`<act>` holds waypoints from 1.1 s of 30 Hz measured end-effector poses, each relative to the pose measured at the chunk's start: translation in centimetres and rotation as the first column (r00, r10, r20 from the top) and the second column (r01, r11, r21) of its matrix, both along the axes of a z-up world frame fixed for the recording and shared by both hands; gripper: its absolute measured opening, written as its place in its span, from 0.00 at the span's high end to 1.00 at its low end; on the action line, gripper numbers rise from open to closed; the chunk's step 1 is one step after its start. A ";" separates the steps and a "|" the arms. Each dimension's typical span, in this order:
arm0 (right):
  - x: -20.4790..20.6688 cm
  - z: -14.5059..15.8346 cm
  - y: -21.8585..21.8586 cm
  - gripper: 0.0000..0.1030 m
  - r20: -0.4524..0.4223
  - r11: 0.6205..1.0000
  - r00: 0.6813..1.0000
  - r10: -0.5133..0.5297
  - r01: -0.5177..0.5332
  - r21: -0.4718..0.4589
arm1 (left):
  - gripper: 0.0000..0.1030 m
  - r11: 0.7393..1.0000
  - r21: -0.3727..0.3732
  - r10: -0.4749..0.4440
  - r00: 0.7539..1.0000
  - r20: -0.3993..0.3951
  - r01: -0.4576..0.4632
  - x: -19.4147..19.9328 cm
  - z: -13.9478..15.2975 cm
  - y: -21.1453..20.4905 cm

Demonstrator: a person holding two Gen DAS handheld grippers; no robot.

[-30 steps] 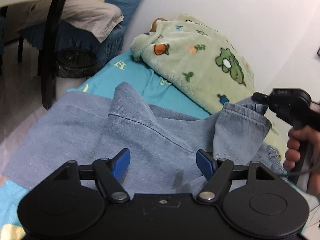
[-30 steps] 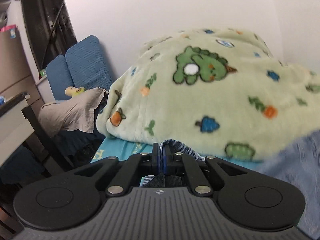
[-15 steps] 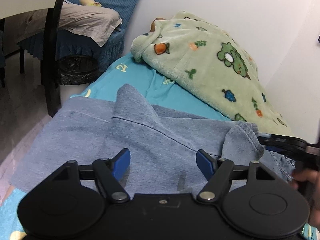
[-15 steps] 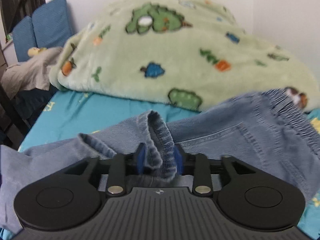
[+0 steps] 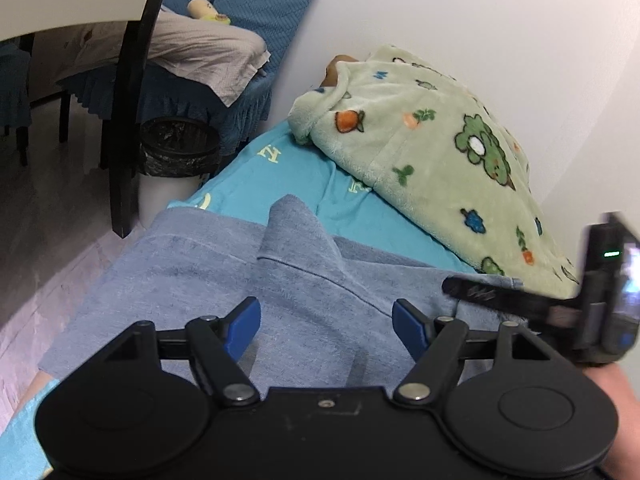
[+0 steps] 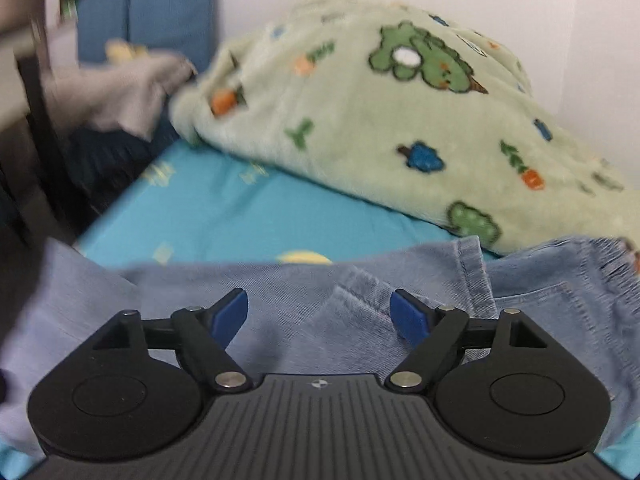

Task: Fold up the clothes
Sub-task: 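Grasp the jeans leg hem with the right gripper and pull it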

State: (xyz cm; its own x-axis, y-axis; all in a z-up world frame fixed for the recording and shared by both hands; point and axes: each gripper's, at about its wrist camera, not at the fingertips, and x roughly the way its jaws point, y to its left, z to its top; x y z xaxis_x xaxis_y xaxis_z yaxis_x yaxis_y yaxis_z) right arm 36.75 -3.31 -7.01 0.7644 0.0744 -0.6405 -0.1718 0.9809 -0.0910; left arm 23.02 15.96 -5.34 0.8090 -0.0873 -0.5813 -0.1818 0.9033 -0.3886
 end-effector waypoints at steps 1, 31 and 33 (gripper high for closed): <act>0.3 -0.6 0.1 0.26 -0.010 0.999 1.000 -0.007 0.006 -0.037 | 0.32 1.000 -0.001 -0.002 1.000 -0.001 0.002 0.0 0.0 0.0; -15.2 -1.0 -14.7 0.50 0.001 0.916 0.985 -0.174 0.161 0.368 | 0.31 0.904 -0.425 0.060 0.998 0.017 -0.047 -4.4 1.8 8.2; -17.0 -0.7 -15.0 0.50 0.005 0.916 0.985 -0.175 0.161 0.367 | 0.26 0.904 -0.422 0.096 0.995 0.030 -0.074 -5.8 2.0 10.7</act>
State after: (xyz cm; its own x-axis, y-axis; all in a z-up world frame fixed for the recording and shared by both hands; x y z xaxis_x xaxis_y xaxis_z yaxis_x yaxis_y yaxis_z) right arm 19.79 -18.33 -7.68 0.8084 0.1652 -0.5650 -0.0046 0.9616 0.2745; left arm 17.19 26.64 -3.36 0.8508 -0.2437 -0.4656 -0.2217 0.6368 -0.7385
